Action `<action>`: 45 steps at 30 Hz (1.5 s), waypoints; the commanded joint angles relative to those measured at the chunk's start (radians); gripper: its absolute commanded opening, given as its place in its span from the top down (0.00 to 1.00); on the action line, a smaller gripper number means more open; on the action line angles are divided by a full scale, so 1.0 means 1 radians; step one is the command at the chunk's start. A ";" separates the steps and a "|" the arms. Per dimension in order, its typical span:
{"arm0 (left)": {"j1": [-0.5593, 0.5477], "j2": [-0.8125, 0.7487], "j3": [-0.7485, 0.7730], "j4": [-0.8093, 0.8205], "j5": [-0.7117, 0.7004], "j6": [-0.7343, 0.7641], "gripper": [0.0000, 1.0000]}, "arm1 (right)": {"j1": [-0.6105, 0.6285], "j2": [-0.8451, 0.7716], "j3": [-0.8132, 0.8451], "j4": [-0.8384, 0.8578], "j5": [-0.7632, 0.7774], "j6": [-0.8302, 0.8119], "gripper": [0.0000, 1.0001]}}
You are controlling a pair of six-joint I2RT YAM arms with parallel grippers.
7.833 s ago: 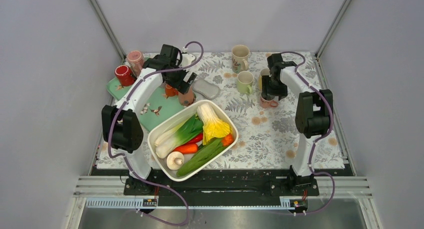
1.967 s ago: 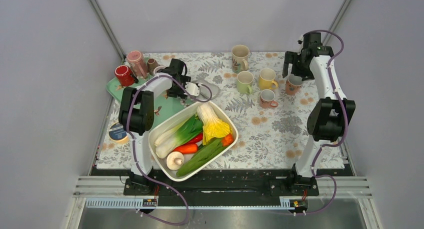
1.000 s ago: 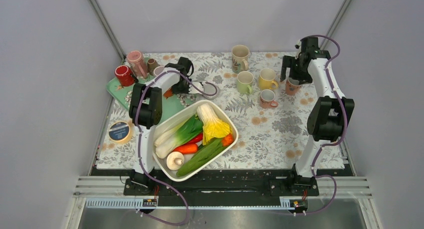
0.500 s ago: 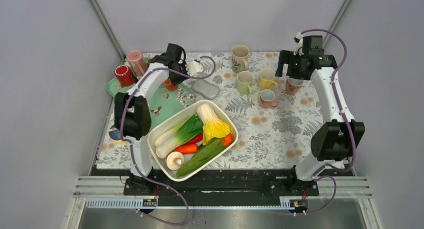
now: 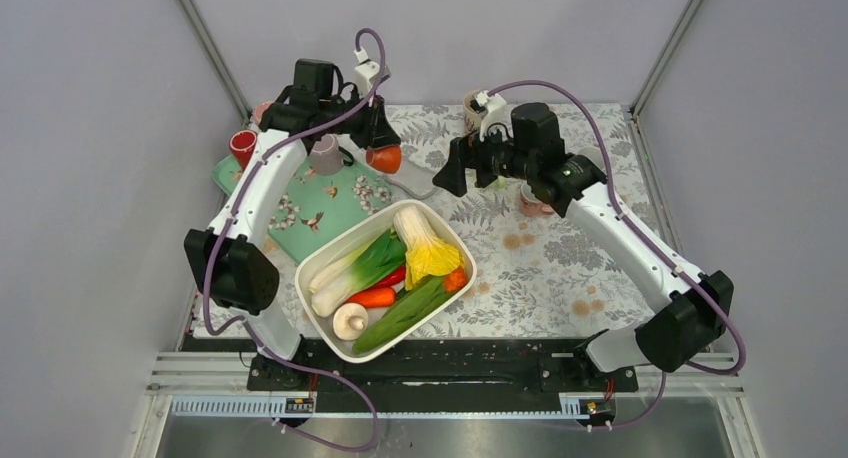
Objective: Turn the mug right side up
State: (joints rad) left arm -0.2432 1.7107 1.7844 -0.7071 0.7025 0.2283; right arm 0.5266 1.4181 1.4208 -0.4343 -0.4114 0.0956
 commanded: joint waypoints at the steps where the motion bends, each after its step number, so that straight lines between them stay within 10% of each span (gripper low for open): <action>1: -0.004 -0.066 0.023 0.062 0.273 -0.220 1.00 | 0.051 -0.004 -0.029 0.279 -0.125 0.131 0.02; 14: -0.066 -0.093 0.001 0.169 0.440 -0.405 1.00 | 0.115 0.097 -0.079 0.654 -0.278 0.448 0.16; 16: -0.082 -0.102 -0.019 0.175 0.443 -0.406 1.00 | 0.116 0.100 -0.091 0.726 -0.278 0.483 0.38; 19: -0.088 -0.107 -0.042 0.193 0.427 -0.418 1.00 | 0.116 0.096 -0.100 0.740 -0.208 0.485 1.00; 21: -0.082 -0.115 -0.042 0.171 0.357 -0.382 0.97 | 0.116 0.082 -0.086 0.637 -0.150 0.418 1.00; 24: -0.070 -0.125 -0.019 0.060 0.150 -0.271 0.10 | 0.115 0.048 -0.058 0.391 0.021 0.274 1.00; 25: -0.071 -0.127 -0.010 0.023 0.062 -0.227 0.02 | 0.116 0.037 -0.046 0.260 0.087 0.222 1.00; 34: -0.001 -0.072 -0.027 -0.011 -0.515 0.157 0.01 | 0.115 0.150 0.042 -0.363 0.530 -0.002 1.00; 45: 0.031 0.217 -0.004 0.077 -0.877 0.615 0.01 | 0.113 0.335 -0.054 -0.410 0.548 -0.086 1.00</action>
State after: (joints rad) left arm -0.2329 1.8290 1.7336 -0.6704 -0.0181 0.6655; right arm 0.6403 1.7329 1.3693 -0.8291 0.0906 0.0628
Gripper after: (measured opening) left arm 0.987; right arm 0.168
